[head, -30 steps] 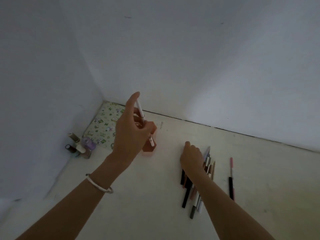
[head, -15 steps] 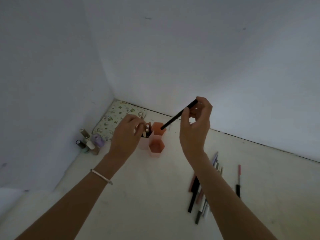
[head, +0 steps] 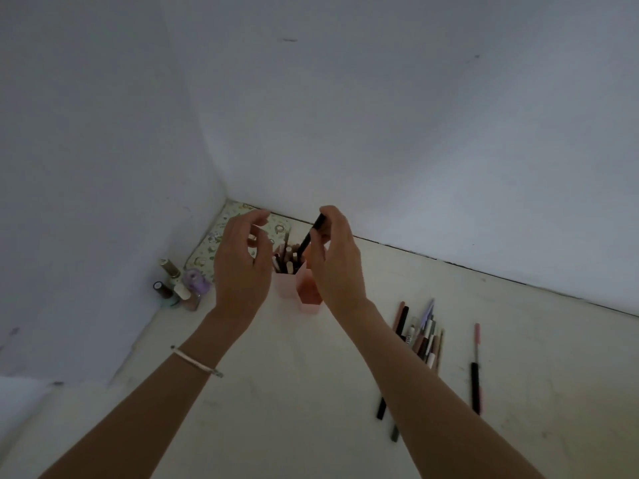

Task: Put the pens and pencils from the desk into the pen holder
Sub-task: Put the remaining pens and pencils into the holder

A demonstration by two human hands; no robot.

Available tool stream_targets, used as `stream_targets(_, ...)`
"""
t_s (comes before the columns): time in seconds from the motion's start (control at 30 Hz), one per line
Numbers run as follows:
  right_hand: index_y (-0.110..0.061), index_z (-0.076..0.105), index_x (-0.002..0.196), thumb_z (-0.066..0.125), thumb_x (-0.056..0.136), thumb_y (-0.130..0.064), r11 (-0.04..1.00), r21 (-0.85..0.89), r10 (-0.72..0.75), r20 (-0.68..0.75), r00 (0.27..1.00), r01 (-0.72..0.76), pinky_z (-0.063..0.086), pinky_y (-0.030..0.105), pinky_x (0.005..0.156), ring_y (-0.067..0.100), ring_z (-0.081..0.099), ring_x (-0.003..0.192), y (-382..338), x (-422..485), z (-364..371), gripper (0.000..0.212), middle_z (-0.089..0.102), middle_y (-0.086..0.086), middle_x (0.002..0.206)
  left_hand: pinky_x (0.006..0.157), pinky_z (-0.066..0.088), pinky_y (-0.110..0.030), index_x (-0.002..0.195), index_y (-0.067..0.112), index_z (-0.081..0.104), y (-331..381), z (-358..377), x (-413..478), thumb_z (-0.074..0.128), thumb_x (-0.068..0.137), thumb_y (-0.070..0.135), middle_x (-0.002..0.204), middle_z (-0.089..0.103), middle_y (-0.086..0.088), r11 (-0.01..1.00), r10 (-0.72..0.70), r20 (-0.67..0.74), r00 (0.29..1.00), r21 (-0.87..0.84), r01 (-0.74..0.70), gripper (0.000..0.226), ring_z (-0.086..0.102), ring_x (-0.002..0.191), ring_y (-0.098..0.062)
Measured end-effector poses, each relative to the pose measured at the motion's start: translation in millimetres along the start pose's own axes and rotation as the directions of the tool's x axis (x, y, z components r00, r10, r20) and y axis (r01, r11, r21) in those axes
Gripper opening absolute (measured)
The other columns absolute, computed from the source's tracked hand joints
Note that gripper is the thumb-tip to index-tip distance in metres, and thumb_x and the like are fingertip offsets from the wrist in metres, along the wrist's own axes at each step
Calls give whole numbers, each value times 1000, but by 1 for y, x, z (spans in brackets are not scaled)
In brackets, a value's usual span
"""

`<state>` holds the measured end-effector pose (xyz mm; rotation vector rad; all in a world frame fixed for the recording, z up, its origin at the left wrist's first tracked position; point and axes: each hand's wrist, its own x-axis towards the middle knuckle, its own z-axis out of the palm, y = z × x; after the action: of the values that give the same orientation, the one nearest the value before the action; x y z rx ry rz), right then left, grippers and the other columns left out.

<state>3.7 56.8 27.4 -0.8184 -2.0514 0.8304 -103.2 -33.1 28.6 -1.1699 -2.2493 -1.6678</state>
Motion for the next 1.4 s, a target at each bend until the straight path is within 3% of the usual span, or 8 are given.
stream_targets(0.2, -9, 68, 113, 50, 86, 1, 954, -224, -136, 269, 953, 199, 46, 39, 90, 31, 58, 103, 17, -15, 8, 34, 63, 12, 113, 79, 48, -17, 113, 13, 61, 12, 4, -4, 47, 88, 7, 106, 60, 8, 996, -67, -7, 998, -58, 67, 30, 57, 90, 0)
stream_targets(0.4, -12, 59, 123, 36, 74, 9, 993, -57, 89, -217, 972, -104, 50, 31, 89, 16, 56, 98, 33, -8, -45, 59, 59, 4, 113, 68, 47, -12, 97, 22, 56, 42, 38, -40, 52, 87, 8, 89, 55, 17, 996, 9, 166, 986, -93, 7, 18, 58, 80, -1)
stream_targets(0.53, -16, 60, 116, 39, 84, 9, 966, 42, 251, -379, 891, -255, 47, 16, 75, 10, 57, 87, 54, -5, -99, 46, 61, -4, 103, 75, 54, -27, 99, 20, 61, 50, 105, -92, 57, 87, 13, 92, 62, 10, 981, -176, 625, 761, 177, 81, 14, 62, 83, -9)
stream_targets(0.67, -16, 65, 104, 39, 86, 10, 942, 18, 312, -425, 850, -336, 45, 21, 68, 11, 60, 80, 78, -24, -133, 41, 67, 0, 96, 84, 50, -32, 108, 13, 60, 43, 152, -127, 60, 89, 27, 110, 65, -5, 880, -424, 722, 547, 472, 58, 24, 63, 102, -24)
stream_targets(1.07, -28, 62, 93, 39, 83, 7, 895, -51, 386, -409, 827, -443, 45, 24, 64, 12, 57, 71, 116, -65, -154, 43, 66, -6, 89, 77, 54, -31, 105, 4, 66, 53, 184, -137, 65, 88, 14, 109, 69, -12, 791, -607, 676, 418, 564, 237, 20, 68, 97, -27)
stream_targets(1.13, -26, 63, 96, 40, 83, 7, 896, -58, 385, -392, 836, -440, 43, 22, 62, 10, 55, 67, 118, -64, -155, 42, 66, -5, 90, 77, 54, -29, 106, 6, 66, 57, 178, -127, 65, 88, 13, 107, 69, -10, 806, -592, 670, 447, 504, 311, 19, 68, 96, -25)
stream_targets(1.23, -19, 65, 101, 44, 87, 2, 860, -100, 453, -304, 838, -500, 40, 18, 61, 6, 54, 64, 120, -57, -149, 33, 68, -2, 93, 63, 48, -16, 94, 17, 57, 70, 159, -94, 65, 87, 11, 90, 65, 4, 875, -462, 614, 640, 199, 441, 13, 64, 81, -15)
stream_targets(1.4, -9, 59, 112, 47, 87, -5, 642, -514, 676, 29, 737, -569, 45, 26, 62, 27, 64, 81, 122, -53, -118, 28, 66, 11, 93, 63, 54, -12, 112, 19, 57, 88, 111, -38, 65, 87, 7, 85, 61, 13, 926, -270, 440, 857, -127, 357, 28, 63, 74, -1)
